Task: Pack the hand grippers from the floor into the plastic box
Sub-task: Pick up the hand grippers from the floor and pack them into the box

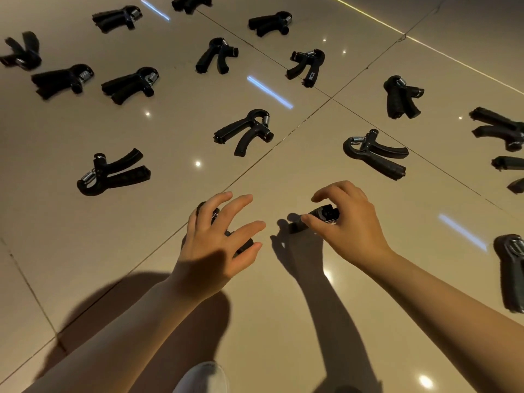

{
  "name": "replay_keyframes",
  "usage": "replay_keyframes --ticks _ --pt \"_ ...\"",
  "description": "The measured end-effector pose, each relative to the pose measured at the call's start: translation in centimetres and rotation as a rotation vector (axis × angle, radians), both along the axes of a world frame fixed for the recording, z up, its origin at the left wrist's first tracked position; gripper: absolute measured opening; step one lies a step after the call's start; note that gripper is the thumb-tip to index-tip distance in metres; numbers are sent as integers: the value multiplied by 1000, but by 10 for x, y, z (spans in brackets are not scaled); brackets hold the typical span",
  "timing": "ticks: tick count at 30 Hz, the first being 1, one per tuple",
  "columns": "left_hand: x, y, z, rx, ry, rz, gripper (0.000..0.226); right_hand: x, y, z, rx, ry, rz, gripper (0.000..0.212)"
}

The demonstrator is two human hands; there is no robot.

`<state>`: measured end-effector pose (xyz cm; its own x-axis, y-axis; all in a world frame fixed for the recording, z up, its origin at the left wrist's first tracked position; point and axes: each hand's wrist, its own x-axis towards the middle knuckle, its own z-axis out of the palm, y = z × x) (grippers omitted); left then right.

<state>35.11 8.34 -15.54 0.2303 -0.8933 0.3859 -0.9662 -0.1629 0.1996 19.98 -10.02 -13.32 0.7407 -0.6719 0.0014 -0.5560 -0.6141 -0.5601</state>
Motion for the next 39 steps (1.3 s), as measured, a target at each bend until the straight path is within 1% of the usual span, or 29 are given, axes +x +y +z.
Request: replay_keyframes --ticks 2,4,6,9,12,15,18,22,25,28,30,32,35,39 --pt "-6 12 10 6 48 -2 24 -8 11 9 106 -21 -61 18" --pt "-15 26 19 20 47 -12 26 -19 22 19 230 -61 -122 16" --pt "-25 41 29 15 40 -23 28 -31 36 33 294 -108 -178 16" --pt "-45 63 50 -20 47 -27 29 -54 64 61 301 -153 -185 16" --pt "-72 84 80 -81 76 -27 29 -84 98 100 260 -174 -183 16" --pt "-103 103 130 -136 84 -46 31 -120 130 155 226 -200 -199 19" --pt "-140 118 195 -156 75 -94 35 -166 165 217 218 -210 -210 22" --pt "-199 130 287 -194 -18 -200 38 -235 209 294 197 -258 -225 20" --pt "-248 137 339 -227 -47 -245 40 -280 235 334 198 -314 -264 20" --pt "-288 150 374 -284 -48 -282 42 -314 257 357 175 -387 -329 19" --pt "-311 162 382 -354 -7 -288 40 -329 271 356 115 -406 -393 21" --pt "-328 172 376 -395 69 -265 39 -340 285 345 47 -402 -466 23" --pt "-341 182 360 -309 125 -243 39 -356 300 335 39 -370 -530 21" --pt "-347 184 360 -214 131 -244 31 -390 302 352 60 -388 -610 21"
